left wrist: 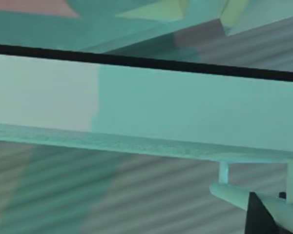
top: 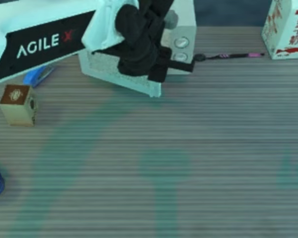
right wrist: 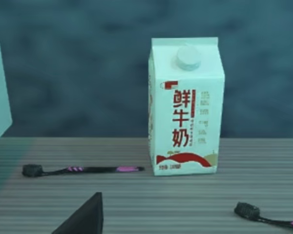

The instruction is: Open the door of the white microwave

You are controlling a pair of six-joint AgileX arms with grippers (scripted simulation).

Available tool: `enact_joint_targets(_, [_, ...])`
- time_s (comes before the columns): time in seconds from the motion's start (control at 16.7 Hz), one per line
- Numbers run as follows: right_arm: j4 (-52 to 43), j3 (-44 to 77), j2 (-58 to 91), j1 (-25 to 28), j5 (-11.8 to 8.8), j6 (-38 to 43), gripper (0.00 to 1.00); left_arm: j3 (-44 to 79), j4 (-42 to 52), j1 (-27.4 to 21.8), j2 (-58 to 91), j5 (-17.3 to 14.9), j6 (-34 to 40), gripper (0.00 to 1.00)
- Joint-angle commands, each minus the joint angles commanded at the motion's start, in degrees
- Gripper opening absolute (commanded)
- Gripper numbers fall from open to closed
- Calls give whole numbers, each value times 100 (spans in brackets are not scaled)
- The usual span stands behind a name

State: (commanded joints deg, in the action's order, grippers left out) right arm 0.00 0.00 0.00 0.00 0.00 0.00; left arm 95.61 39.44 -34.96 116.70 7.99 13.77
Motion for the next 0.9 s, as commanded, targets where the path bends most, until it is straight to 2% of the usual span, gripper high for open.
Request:
enact_joint_targets(0.42, [0,0,0,0,0,0,100,-20,-11,-46,-2,-58,17,0])
enact_joint_targets(0.9, [0,0,0,0,0,0,100,-384,-167,75,-261,-199,-356,0])
